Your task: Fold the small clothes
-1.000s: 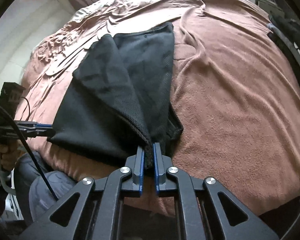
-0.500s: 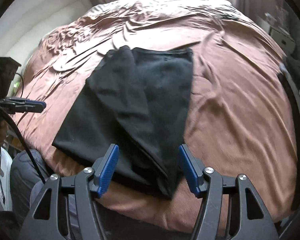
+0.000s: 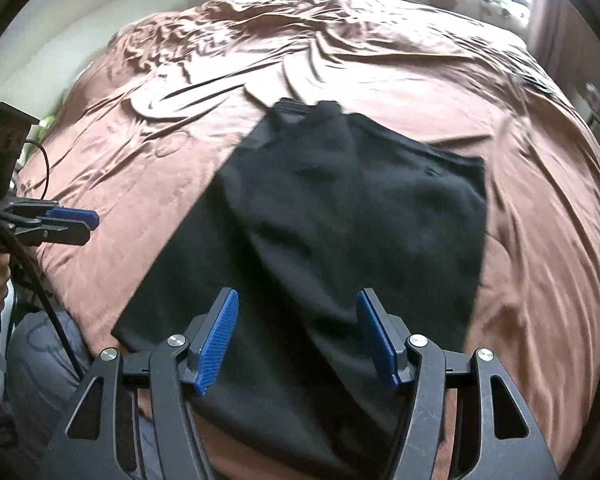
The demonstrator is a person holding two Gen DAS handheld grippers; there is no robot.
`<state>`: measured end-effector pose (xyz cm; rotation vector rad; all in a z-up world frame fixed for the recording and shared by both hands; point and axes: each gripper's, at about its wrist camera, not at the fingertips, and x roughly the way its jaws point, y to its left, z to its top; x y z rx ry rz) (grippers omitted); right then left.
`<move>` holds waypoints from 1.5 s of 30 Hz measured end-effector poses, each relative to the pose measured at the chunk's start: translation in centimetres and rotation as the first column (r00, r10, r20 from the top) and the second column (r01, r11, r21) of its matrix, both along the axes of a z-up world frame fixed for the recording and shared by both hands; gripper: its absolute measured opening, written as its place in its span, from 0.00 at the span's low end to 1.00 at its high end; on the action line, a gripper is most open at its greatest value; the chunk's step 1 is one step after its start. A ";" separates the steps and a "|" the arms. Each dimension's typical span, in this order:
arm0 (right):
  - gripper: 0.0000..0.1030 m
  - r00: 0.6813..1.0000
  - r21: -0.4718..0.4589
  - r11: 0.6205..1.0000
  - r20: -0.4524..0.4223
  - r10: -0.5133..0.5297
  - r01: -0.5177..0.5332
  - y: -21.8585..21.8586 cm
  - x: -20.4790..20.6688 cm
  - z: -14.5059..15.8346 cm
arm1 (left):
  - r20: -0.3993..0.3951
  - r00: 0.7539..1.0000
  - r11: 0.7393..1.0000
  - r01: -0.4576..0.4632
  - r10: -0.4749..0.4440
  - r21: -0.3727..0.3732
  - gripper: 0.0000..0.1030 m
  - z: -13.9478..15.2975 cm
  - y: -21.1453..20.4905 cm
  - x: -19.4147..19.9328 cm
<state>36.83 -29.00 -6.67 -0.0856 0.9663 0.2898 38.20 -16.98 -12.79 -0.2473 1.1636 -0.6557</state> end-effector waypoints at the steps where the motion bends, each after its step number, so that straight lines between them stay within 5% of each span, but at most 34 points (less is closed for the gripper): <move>1: 0.53 1.000 -0.002 1.000 -0.004 0.010 -0.010 0.4 0.4 -0.2 | 0.002 1.000 1.000 -0.021 0.021 -0.013 0.41 -0.2 0.3 -0.2; 14: 0.40 0.992 -0.077 0.989 -0.051 0.119 -0.123 5.9 7.2 -3.3 | -0.041 0.981 0.968 -0.195 0.191 -0.155 0.41 -2.6 2.5 -0.6; 20: 0.02 0.996 -0.116 0.990 -0.038 0.080 -0.084 6.3 8.7 -4.3 | -0.062 0.975 0.966 -0.218 0.211 -0.140 0.41 -3.0 2.7 -0.4; 34: 0.01 0.993 0.073 0.991 0.029 -0.116 0.114 -2.4 7.2 -0.1 | -0.021 0.982 0.979 -0.187 0.186 -0.086 0.41 -2.0 0.7 0.8; 45: 0.01 0.934 0.182 0.920 0.022 -0.358 0.348 -11.3 7.2 0.0 | 0.020 0.989 0.988 -0.145 0.146 -0.046 0.41 -0.8 -1.1 2.4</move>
